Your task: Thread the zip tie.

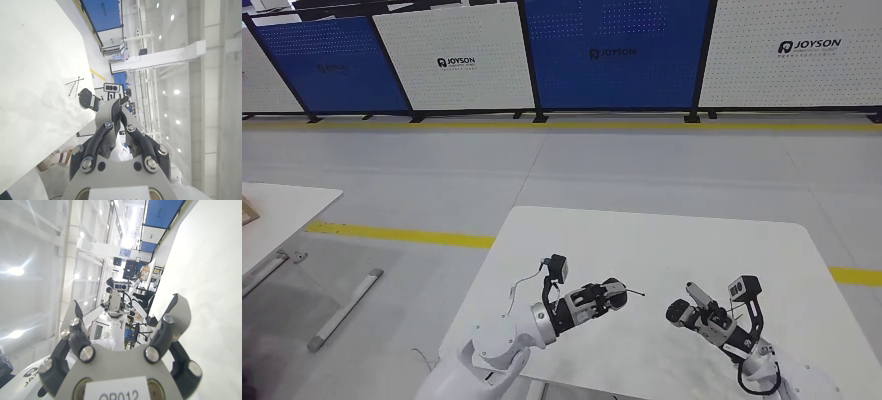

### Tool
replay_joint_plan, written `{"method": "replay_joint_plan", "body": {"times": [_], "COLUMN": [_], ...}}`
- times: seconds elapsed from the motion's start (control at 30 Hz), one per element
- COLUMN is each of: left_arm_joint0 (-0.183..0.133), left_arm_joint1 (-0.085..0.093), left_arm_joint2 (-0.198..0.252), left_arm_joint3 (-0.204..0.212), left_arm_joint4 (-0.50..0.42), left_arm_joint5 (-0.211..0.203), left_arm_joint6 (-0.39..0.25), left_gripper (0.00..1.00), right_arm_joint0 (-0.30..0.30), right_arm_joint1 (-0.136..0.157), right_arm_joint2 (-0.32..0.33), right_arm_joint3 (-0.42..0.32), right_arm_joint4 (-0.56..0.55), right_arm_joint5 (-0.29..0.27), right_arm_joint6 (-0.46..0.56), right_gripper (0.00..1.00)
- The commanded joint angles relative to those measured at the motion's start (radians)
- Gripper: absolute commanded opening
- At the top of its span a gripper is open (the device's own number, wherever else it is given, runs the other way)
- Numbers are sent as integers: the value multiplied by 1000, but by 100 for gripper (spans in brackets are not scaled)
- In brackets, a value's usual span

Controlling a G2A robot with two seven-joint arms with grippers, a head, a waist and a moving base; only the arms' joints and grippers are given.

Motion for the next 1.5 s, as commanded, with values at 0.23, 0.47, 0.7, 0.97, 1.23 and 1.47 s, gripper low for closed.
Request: {"method": "replay_joint_plan", "body": {"times": [0.23,0.47,0.7,0.97,1.23,1.47], "left_arm_joint0": [-7,-27,-26,12,123,172], "left_arm_joint1": [1,4,4,4,15,21], "left_arm_joint2": [10,59,55,-12,-146,-193], "left_arm_joint3": [14,70,77,5,-161,-226], "left_arm_joint4": [66,253,206,25,-175,-176], "left_arm_joint5": [8,76,68,-72,-186,-183], "left_arm_joint6": [36,83,59,78,39,14], "left_gripper": [0,0,0,0,0,0], "right_arm_joint0": [0,0,0,0,0,0], "right_arm_joint1": [0,0,0,0,0,0], "right_arm_joint2": [0,0,0,0,0,0], "right_arm_joint3": [0,0,0,0,0,0], "right_arm_joint4": [0,0,0,0,0,0], "right_arm_joint5": [0,0,0,0,0,0], "right_arm_joint6": [0,0,0,0,0,0], "right_gripper": [100,100,100,100,100,100]}}
